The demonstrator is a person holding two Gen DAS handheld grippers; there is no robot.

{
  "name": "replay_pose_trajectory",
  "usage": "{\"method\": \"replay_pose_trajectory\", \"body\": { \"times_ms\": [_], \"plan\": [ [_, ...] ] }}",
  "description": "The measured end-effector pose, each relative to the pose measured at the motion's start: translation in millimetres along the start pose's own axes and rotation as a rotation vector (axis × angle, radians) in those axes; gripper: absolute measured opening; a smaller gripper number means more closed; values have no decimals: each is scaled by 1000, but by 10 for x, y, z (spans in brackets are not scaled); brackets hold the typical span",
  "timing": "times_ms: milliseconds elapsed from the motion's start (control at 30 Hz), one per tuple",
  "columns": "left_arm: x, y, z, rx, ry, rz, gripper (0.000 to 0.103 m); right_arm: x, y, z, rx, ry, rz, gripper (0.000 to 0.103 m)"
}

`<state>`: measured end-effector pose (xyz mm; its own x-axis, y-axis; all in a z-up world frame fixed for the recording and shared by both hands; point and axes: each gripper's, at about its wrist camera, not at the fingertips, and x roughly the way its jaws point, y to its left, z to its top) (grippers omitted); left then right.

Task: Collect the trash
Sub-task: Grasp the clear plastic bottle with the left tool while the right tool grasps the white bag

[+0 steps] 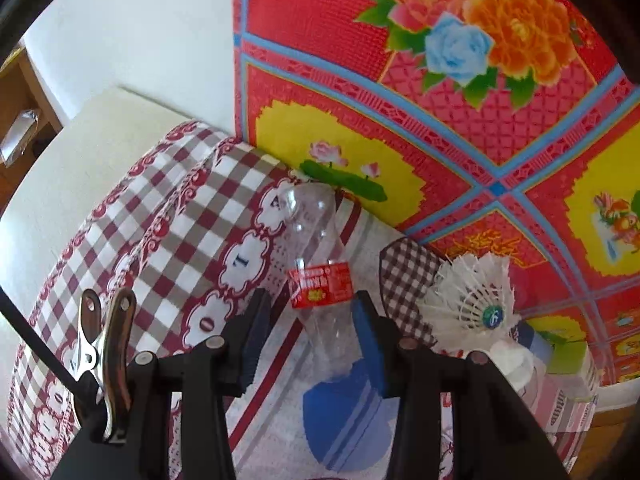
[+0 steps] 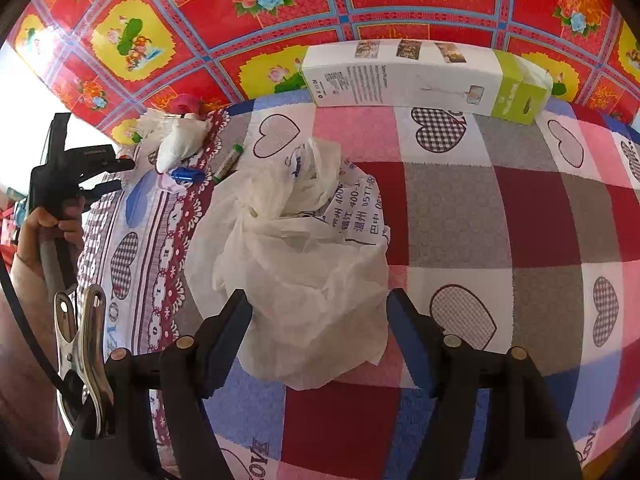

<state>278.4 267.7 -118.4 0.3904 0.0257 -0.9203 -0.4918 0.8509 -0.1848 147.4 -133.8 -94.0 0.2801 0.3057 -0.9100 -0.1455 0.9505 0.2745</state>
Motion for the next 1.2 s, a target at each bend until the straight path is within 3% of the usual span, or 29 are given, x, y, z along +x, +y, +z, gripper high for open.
{"method": "replay_pose_trajectory", "body": {
  "times_ms": [100, 167, 467, 667, 800, 967, 1200],
  "plan": [
    [31, -90, 45, 23, -21, 54, 34, 24, -9, 6, 9, 4, -6, 71],
    [49, -145, 63, 34, -26, 64, 34, 46, -15, 8, 12, 9, -14, 71],
    [-6, -200, -39, 56, -15, 10, 33, 17, 41, 50, -44, -17, -46, 71],
    [-162, -331, -217, 139, -41, -28, 33, 159, -16, 82, -3, 11, -18, 70],
    [-238, -420, -345, 175, -34, -65, 33, 240, -44, 71, 16, 32, -18, 59],
    [-314, -474, -458, 205, -28, -103, 33, 217, 12, 24, -7, 8, -13, 37],
    [-431, -488, -586, 228, -35, -123, 33, 112, 3, -43, 12, -37, 14, 24]
  ]
}}
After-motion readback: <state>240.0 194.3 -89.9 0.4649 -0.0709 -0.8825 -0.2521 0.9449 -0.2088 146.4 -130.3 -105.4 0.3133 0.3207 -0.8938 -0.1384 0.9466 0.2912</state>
